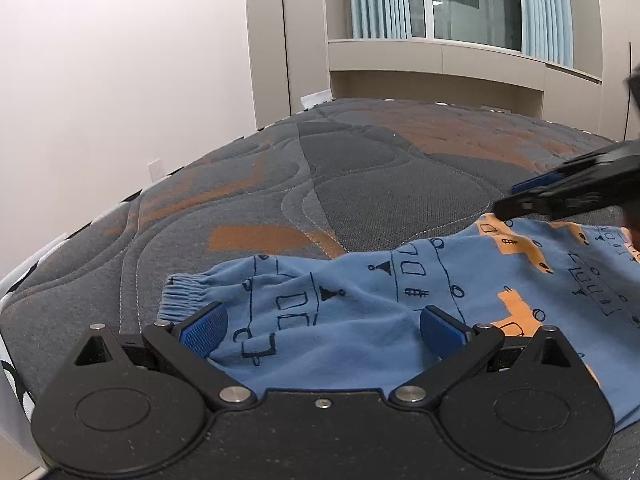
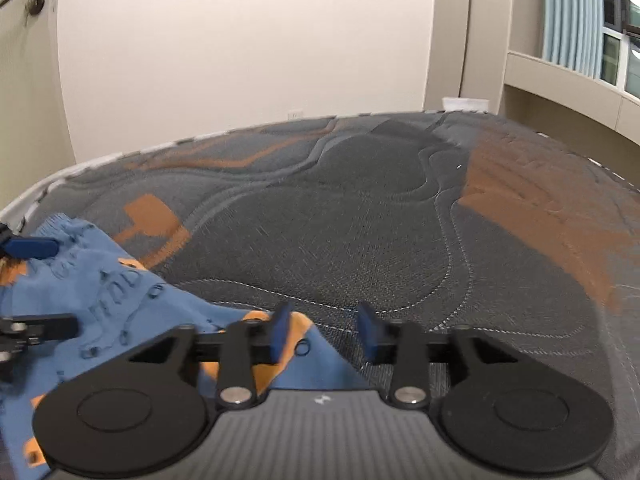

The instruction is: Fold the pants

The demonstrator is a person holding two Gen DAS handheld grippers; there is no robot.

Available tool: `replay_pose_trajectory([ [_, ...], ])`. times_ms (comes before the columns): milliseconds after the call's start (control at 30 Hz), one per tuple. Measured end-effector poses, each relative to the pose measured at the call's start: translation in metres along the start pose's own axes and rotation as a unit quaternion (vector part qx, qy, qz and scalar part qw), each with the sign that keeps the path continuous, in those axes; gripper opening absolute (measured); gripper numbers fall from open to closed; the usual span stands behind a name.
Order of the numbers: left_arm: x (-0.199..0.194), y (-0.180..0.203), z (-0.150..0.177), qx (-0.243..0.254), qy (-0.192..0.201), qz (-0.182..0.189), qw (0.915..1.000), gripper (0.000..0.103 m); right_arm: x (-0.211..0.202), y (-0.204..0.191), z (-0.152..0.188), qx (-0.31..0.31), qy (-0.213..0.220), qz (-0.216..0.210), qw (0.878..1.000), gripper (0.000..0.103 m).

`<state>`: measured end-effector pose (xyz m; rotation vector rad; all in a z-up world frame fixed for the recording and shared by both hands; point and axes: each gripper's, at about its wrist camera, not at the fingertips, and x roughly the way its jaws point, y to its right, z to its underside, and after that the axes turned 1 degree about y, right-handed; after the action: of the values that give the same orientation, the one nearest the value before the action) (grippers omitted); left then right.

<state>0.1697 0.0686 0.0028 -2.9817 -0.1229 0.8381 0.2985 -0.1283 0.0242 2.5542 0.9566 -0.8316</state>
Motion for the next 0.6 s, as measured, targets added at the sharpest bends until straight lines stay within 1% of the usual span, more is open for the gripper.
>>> replay_pose_trajectory([
  [33, -0.002, -0.002, -0.002, -0.012, 0.000, 0.002, 0.9999, 0.102, -0.010, -0.002, 0.003, 0.001, 0.006, -0.005, 1.000, 0.068],
  [67, -0.004, -0.004, -0.004, -0.025, 0.001, 0.006, 0.9997, 0.102, -0.020, -0.005, 0.007, 0.002, 0.009, -0.006, 1.000, 0.079],
  [100, -0.006, -0.006, -0.006, -0.038, 0.002, 0.011, 0.9992, 0.102, -0.029, -0.008, 0.012, 0.001, 0.009, -0.001, 1.000, 0.085],
  [167, -0.006, -0.006, -0.008, -0.044, 0.000, 0.007, 0.9990, 0.102, -0.049, -0.015, 0.027, -0.002, 0.006, 0.015, 1.000, 0.087],
  [200, -0.005, -0.005, -0.007, -0.040, -0.003, 0.001, 0.9992, 0.102, -0.059, -0.017, 0.035, -0.002, 0.004, 0.024, 1.000, 0.090],
  [300, 0.001, 0.002, -0.002, -0.009, -0.014, -0.026, 0.9995, 0.102, -0.084, -0.022, 0.061, 0.003, -0.004, 0.062, 0.998, 0.096],
  [367, 0.001, 0.008, 0.000, 0.013, -0.017, -0.042, 0.9989, 0.102, -0.096, -0.027, 0.080, -0.008, -0.022, 0.098, 0.995, 0.097],
  [400, 0.001, 0.010, 0.001, 0.017, -0.017, -0.046, 0.9986, 0.102, -0.098, -0.027, 0.087, -0.012, -0.031, 0.111, 0.993, 0.099],
  [467, -0.001, 0.012, 0.001, 0.021, -0.018, -0.053, 0.9982, 0.102, -0.111, -0.024, 0.103, -0.003, -0.029, 0.132, 0.991, 0.101],
  [600, -0.004, 0.012, -0.001, 0.022, -0.023, -0.063, 0.9975, 0.102, -0.133, -0.012, 0.120, 0.020, -0.033, 0.182, 0.983, 0.102],
])
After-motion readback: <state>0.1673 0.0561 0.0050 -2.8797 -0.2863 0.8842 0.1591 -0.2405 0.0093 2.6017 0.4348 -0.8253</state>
